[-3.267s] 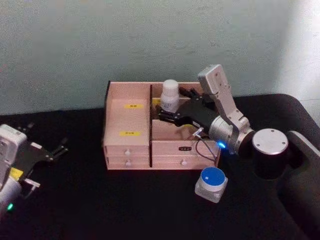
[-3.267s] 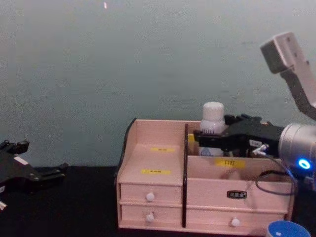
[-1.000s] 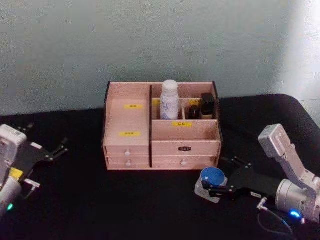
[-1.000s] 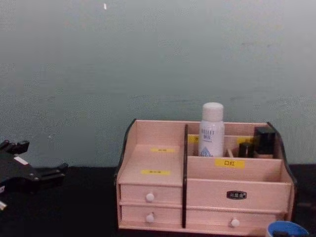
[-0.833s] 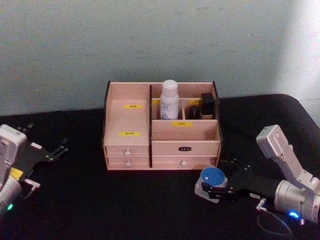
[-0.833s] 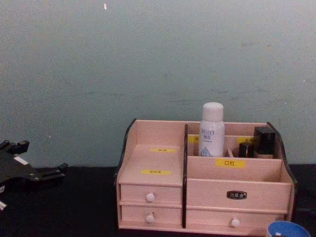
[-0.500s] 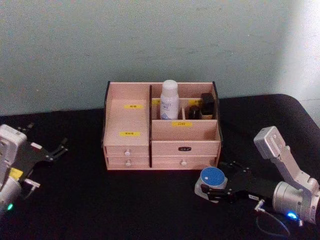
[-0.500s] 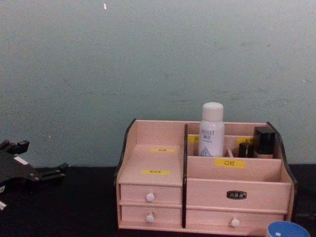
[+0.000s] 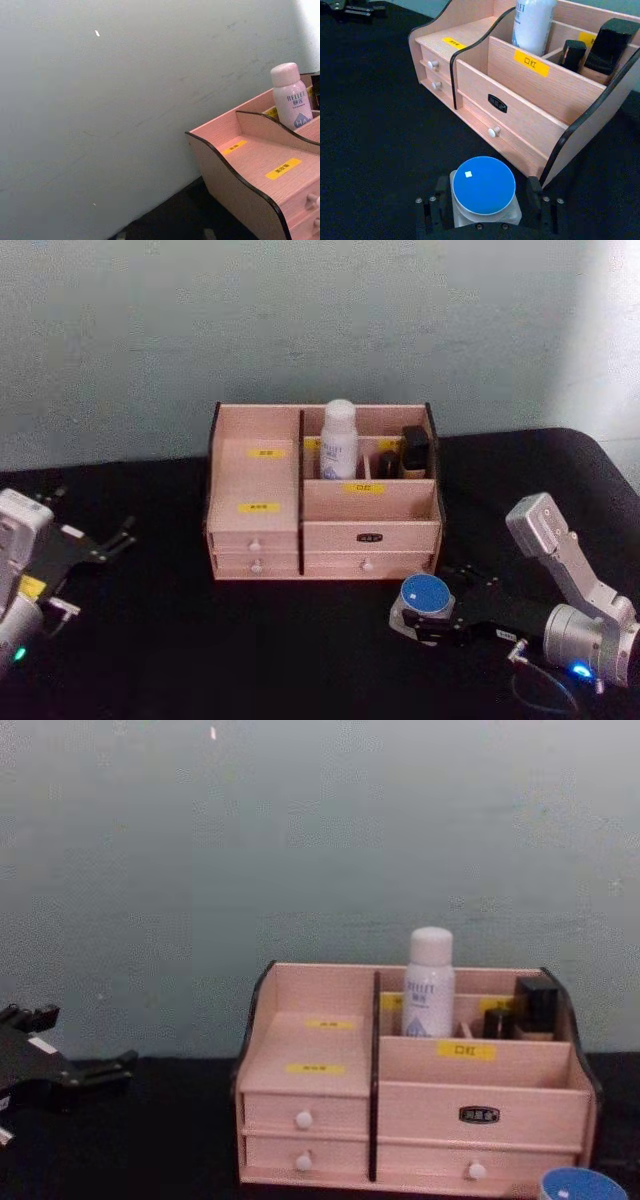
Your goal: Pick up the facial cleanser and watermelon frost from the table and place them into the tiered storage box.
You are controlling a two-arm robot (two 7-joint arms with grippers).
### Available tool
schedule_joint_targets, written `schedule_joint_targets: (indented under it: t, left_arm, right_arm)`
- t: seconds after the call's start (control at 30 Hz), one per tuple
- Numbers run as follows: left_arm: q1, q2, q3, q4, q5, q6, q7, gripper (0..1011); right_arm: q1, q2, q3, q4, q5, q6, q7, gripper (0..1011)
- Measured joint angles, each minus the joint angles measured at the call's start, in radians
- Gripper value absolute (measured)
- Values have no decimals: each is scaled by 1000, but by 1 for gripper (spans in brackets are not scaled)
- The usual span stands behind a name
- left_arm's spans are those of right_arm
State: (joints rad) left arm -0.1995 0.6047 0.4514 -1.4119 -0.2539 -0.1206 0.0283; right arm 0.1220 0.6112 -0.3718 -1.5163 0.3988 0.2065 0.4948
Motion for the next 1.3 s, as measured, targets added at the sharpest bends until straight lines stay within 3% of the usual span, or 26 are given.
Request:
schedule_joint_targets:
  t: [1.0,1.3]
  left_arm:
    - [0,0,0,0,0,0,0,1001]
    - [0,0,0,0,0,0,0,1001]
  right_arm:
    - [6,-3,-2,7,11,11,1,996]
    - [6,-3,-1,6,10,10,1,787]
